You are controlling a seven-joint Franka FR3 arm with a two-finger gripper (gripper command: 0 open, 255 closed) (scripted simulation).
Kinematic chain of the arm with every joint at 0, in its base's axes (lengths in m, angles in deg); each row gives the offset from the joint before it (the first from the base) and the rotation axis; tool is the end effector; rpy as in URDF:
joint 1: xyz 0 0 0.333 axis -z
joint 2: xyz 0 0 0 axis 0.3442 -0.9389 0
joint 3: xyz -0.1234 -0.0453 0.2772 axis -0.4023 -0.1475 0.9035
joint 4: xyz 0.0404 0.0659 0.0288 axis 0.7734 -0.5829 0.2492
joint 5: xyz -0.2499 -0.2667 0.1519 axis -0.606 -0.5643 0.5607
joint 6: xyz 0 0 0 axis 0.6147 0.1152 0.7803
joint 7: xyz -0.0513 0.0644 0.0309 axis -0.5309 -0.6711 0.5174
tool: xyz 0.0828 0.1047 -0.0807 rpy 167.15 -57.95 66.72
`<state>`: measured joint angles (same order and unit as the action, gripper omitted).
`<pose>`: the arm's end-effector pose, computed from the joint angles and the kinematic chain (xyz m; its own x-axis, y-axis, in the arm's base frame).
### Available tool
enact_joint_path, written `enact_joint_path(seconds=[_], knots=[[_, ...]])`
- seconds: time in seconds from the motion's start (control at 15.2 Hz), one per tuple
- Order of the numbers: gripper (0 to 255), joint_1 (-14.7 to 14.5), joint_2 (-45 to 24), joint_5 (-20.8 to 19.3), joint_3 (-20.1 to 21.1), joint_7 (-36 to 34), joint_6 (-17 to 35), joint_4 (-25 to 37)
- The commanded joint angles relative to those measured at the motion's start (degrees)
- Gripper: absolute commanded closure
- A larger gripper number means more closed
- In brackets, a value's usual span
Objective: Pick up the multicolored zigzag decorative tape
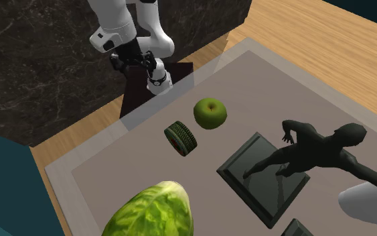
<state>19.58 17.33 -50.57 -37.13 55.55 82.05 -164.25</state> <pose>0.3297 -0.0012 0.5575 0.9982 -0.0506 0.0309 -0.0487 -0.9969 -0.0612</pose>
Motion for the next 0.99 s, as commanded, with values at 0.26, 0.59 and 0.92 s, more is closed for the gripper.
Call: enact_joint_path(seconds=[0.26,0.59,0.92], knots=[[0,-1.57,-9.12,-0.16,1.47,1.08,0.76,8.16],[0,-3.18,-20.29,-0.84,3.49,2.22,0.10,19.72],[0,-4.69,-31.64,-2.23,5.73,3.05,-2.33,33.19]])
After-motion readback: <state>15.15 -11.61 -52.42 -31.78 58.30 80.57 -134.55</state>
